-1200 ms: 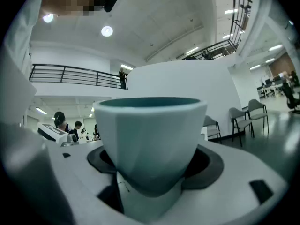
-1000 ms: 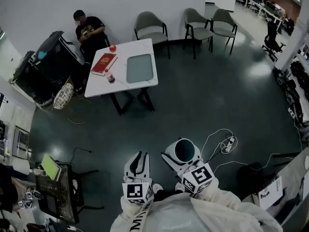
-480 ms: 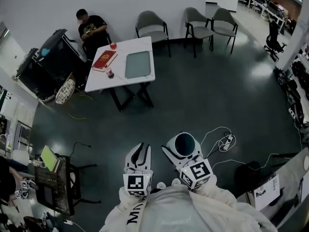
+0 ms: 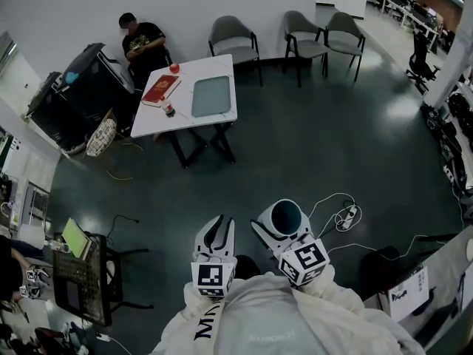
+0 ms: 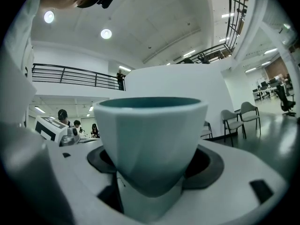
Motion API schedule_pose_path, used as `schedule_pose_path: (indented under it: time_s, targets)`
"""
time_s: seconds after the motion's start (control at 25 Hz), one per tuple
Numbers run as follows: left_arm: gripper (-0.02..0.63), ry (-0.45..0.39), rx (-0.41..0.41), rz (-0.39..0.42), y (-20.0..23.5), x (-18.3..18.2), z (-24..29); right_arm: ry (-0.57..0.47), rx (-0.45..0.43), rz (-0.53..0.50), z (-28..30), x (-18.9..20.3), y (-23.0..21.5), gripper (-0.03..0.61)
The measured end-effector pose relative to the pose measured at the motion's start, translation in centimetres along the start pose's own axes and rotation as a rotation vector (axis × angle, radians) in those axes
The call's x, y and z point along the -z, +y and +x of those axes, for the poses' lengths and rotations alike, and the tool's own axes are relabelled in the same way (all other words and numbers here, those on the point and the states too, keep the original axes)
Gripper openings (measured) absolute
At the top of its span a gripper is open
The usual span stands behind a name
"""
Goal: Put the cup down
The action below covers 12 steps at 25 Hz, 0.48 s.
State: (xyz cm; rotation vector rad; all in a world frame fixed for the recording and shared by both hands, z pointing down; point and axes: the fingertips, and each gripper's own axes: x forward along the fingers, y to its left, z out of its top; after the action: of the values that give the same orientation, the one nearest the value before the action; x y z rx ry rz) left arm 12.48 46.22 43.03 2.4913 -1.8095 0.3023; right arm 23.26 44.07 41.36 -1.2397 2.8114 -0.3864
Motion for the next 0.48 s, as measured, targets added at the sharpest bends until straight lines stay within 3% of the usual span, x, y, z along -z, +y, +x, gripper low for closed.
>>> schedule_pose_path:
  time_s: [0.2,0.48]
  targets:
    - [0.094,0.006,-0.008,-0.025,1.7,0.5,1.6,0.021,-0.005,0.000,1.7,0.5,-0.5,0.373]
    - [0.094,-0.002,0.048,-0.026,4.4,1.0,8.1,0.054,0.041,-0.002,6.7,1.4,-4.2,0.373]
